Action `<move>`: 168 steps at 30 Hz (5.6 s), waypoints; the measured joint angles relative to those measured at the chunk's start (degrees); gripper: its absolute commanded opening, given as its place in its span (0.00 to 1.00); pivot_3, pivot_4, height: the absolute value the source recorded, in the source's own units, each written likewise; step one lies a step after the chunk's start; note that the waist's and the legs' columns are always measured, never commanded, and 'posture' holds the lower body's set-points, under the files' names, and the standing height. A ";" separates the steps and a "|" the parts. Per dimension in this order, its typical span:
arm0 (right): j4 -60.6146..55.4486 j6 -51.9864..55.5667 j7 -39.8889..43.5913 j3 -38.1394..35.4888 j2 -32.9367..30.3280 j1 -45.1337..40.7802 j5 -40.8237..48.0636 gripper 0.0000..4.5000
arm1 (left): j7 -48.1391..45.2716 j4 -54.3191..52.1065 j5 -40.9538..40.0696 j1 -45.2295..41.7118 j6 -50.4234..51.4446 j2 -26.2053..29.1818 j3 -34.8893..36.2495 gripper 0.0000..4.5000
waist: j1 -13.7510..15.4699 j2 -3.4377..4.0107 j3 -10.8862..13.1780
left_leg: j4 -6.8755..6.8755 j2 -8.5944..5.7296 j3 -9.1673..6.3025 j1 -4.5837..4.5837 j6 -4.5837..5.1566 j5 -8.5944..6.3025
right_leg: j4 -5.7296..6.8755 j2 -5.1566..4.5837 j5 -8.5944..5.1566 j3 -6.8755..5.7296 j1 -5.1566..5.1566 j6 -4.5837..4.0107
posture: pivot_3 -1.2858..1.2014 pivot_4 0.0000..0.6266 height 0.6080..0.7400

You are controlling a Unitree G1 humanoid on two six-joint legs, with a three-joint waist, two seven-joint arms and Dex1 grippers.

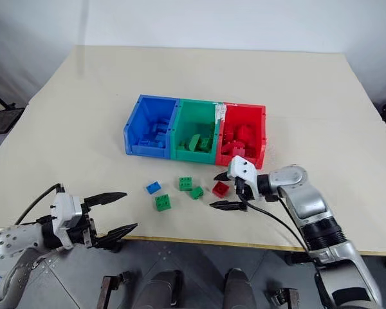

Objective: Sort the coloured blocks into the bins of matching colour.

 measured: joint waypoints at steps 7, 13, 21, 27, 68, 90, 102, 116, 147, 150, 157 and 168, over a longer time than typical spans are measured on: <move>1.84 -2.56 -0.06 -0.56 0.43 -0.24 -0.37 0.41 | 1.28 -0.80 -0.03 0.56 0.08 -0.01 0.70 1.00 | -0.18 -0.01 0.00 | -0.02 0.02 0.00 0.01 0.00 0.00 | 0.01 0.02 0.00 -0.01 0.00 0.00 | 0.52 0.24 1.00; 0.72 -0.99 1.08 -5.17 1.48 -0.59 5.92 0.41 | 2.04 -0.76 -0.38 -1.33 -0.16 -0.98 0.71 1.00 | -0.21 -0.01 0.00 | -0.02 0.03 0.00 0.01 0.00 0.00 | 0.03 0.03 0.00 -0.02 0.00 0.00 | 0.52 0.24 1.00; 13.40 -0.68 -9.38 -15.87 4.67 -19.21 9.51 0.41 | 5.69 0.56 -3.14 -3.64 -0.12 -3.28 5.56 1.00 | -0.92 -0.06 -0.04 | -0.09 0.04 -0.03 0.03 -0.04 -0.01 | 0.06 0.05 -0.02 -0.05 -0.03 -0.05 | 0.52 0.24 1.00; 30.44 -6.46 -14.21 -15.64 6.14 -23.62 4.13 0.78 | 7.45 1.56 -3.51 -3.45 0.64 -3.34 7.12 1.00 | -1.60 -0.05 -0.03 | -0.13 0.02 0.02 -0.05 0.01 -0.04 | 0.11 0.03 -0.01 -0.05 -0.05 -0.03 | 0.52 0.24 1.00; -22.81 -8.37 -0.43 -30.50 -9.89 35.11 21.39 0.99 | -3.35 5.72 6.08 -42.75 26.39 4.19 -29.89 1.00 | 0.12 -0.07 -0.01 | 0.04 0.05 0.29 0.12 0.11 -0.12 | 0.11 0.05 0.04 0.01 0.10 0.07 | 0.52 0.24 1.00; -30.12 -6.72 -4.81 -30.17 -9.17 40.03 21.80 1.00 | -0.79 15.40 21.41 -57.40 33.99 -8.21 -46.67 0.74 | 0.09 -0.14 0.02 | 0.16 0.02 0.27 0.09 0.13 -0.10 | 0.09 0.05 0.05 0.01 0.12 0.10 | 0.52 0.24 1.00; -29.19 -7.36 -4.04 -30.17 -9.17 38.10 21.22 1.00 | -2.22 16.03 21.50 -55.66 34.00 -8.30 -46.42 0.20 | 0.19 -0.14 0.02 | 0.21 0.02 0.25 0.08 0.13 -0.10 | 0.10 0.04 0.05 0.01 0.12 0.10 | 0.52 0.24 1.00; -32.17 -6.28 -13.60 -36.13 -3.72 42.32 24.62 1.00 | 6.56 25.86 12.37 -59.82 23.11 -20.62 -23.61 0.20 | 1.34 -0.15 0.02 | 0.35 0.00 0.23 0.03 0.11 -0.08 | 0.12 0.03 0.07 0.00 0.11 0.14 | 0.52 0.24 1.00; -22.90 -10.88 -8.00 -26.40 -5.41 31.06 19.37 1.00 | -1.09 28.49 5.52 -36.86 -2.83 -4.43 -1.58 0.99 | -1.54 -0.16 0.01 | 0.12 0.04 0.23 0.09 0.11 -0.04 | 0.31 0.02 0.09 0.00 0.06 0.16 | 0.52 0.24 1.00; -18.93 -12.29 -3.65 -23.51 -6.60 27.40 18.20 1.00 | -1.69 25.50 4.45 -25.41 -2.46 0.02 5.07 0.99 | -1.55 -0.16 0.01 | 0.13 0.06 0.26 0.11 0.13 -0.06 | 0.25 0.01 0.08 0.02 0.06 0.14 | 0.52 0.24 1.00; -12.90 -13.98 2.64 -18.79 -6.74 21.09 16.37 1.00 | -5.42 23.55 2.39 -14.45 -2.48 3.70 9.50 0.99 | 0.73 -0.20 0.00 | 0.21 0.02 0.20 0.12 0.14 -0.06 | 0.10 -0.02 0.09 0.00 0.12 0.12 | 0.52 0.24 1.00; -10.06 -15.14 2.99 -20.99 -7.77 21.95 15.55 1.00 | -3.76 10.53 4.48 -30.16 15.34 4.72 -13.02 0.99 | 1.13 -0.21 -0.01 | 0.17 0.02 0.24 0.11 0.10 -0.04 | 0.18 0.02 0.09 -0.01 0.06 0.11 | 0.52 0.24 1.00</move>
